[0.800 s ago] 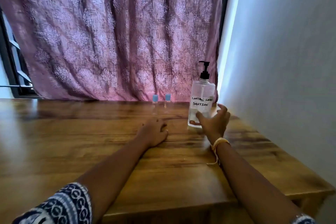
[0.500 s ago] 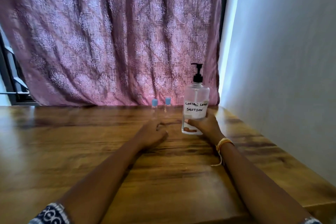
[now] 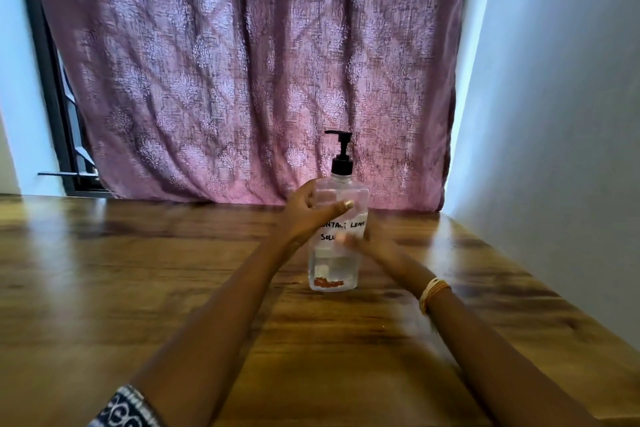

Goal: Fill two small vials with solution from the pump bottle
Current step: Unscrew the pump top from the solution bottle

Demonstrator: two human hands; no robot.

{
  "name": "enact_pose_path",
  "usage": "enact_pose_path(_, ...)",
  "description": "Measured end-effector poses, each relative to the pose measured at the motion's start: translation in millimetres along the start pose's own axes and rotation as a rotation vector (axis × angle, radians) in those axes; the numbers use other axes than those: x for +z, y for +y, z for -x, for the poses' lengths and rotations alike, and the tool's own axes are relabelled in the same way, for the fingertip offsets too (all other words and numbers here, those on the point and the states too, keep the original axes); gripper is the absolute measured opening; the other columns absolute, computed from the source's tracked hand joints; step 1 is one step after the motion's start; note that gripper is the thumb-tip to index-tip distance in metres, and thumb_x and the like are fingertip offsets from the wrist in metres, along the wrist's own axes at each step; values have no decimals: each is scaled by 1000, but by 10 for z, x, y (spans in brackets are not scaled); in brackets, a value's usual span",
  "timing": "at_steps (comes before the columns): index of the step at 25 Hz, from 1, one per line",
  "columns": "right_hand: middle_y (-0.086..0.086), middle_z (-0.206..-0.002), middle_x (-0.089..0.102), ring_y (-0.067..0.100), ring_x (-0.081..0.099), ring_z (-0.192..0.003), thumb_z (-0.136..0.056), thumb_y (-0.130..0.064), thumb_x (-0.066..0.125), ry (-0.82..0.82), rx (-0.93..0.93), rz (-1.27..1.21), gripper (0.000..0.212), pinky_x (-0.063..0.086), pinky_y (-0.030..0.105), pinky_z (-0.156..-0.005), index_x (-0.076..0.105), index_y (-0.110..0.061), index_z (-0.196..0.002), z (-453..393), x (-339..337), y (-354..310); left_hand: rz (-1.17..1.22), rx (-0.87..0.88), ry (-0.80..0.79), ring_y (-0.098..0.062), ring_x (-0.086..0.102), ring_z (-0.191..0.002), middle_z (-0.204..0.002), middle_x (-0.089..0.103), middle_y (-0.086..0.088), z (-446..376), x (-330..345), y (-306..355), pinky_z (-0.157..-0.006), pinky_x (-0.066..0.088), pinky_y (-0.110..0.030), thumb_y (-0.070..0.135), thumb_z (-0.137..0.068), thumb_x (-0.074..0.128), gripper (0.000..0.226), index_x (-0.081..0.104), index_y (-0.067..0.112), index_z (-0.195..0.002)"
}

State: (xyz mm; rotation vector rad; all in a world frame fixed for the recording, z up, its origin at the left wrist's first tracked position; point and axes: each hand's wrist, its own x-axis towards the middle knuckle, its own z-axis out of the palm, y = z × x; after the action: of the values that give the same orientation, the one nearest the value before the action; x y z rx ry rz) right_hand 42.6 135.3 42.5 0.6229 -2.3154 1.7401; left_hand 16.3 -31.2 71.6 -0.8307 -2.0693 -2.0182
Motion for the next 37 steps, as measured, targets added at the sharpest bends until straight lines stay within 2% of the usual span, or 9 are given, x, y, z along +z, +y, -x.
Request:
enact_pose_path(3, 2, -110, 62, 21, 62, -106, -76, -46, 70, 371, -132, 44, 64, 51, 21, -77, 51, -14, -128, -191, -65, -401, -5, 24, 42, -15, 70, -91, -103, 72, -2, 0, 43, -4, -70, 58, -23, 26, -80, 73, 34, 61, 18, -110)
enact_pose_path(7, 3, -79, 73, 19, 71, -77, -74, -31, 80, 383, -186, 321, 24, 59, 33, -73, 73, -11, -85, -519, 45, -862, -29, 23, 78, -19, 73, -88, -99, 75, -6, -19, 31, -20, -75, 59, -32, 28, -75, 77, 37, 66, 12, -107)
enact_pose_path(10, 12, -72, 74, 28, 71, -72, -73, -36, 80, 404, -143, 380, 27, 57, 39, -70, 76, -9, -74, -577, 86, -964, 4, 37, 106, -17, 74, -82, -94, 76, -6, -21, 14, -33, -70, 59, -29, 23, -73, 79, 33, 69, 12, -102)
enact_pose_path(14, 5, -58, 68, 20, 61, -51, -67, -41, 83, 504, -174, 367, 37, 48, 29, -53, 72, -6, -65, -564, 108, -881, 0, 53, 86, -17, 74, -86, -95, 77, -5, -54, -43, -52, -76, 59, -33, 21, -73, 80, 33, 70, 15, -104)
enact_pose_path(18, 3, -75, 76, 15, 73, -70, -70, -27, 83, 328, -206, 133, 19, 60, 33, -74, 77, -12, -81, -592, 43, -831, 12, 51, 32, -22, 73, -91, -98, 76, -9, -52, -73, -34, -82, 58, -37, 17, -72, 80, 34, 71, 13, -104)
enact_pose_path(24, 6, -86, 76, 20, 72, -86, -65, -19, 76, -280, -66, -284, 32, 59, 31, -79, 73, -9, -96, -655, -172, -845, 80, 25, -107, -27, 72, -94, -95, 77, -7, -13, -104, -14, -87, 57, -41, 32, -58, 80, 31, 76, 25, -88)
enact_pose_path(27, 9, -101, 73, 23, 69, -98, -75, -6, 74, -239, -84, -325, 35, 58, 34, -86, 67, -7, -109, -681, -192, -770, 80, 24, -134, -27, 71, -95, -95, 76, -7, 2, -76, 20, -89, 56, -44, 35, -60, 78, 27, 76, 29, -87)
enact_pose_path(32, 4, -82, 74, 16, 70, -76, -69, -5, 78, 52, -179, -215, 36, 58, 26, -71, 68, -10, -103, -589, -197, -730, 68, 34, -126, -32, 70, -98, -101, 75, -13, 18, -57, 19, -92, 54, -50, 37, -64, 78, 36, 73, 22, -96)
enact_pose_path(37, 12, -97, 74, 25, 70, -97, -77, -4, 62, -86, -230, -345, 41, 57, 37, -89, 62, -4, -118, -545, -245, -687, 75, 45, -108, -29, 71, -96, -100, 75, -11, 38, -30, 27, -87, 57, -43, 37, -61, 78, 35, 74, 24, -93)
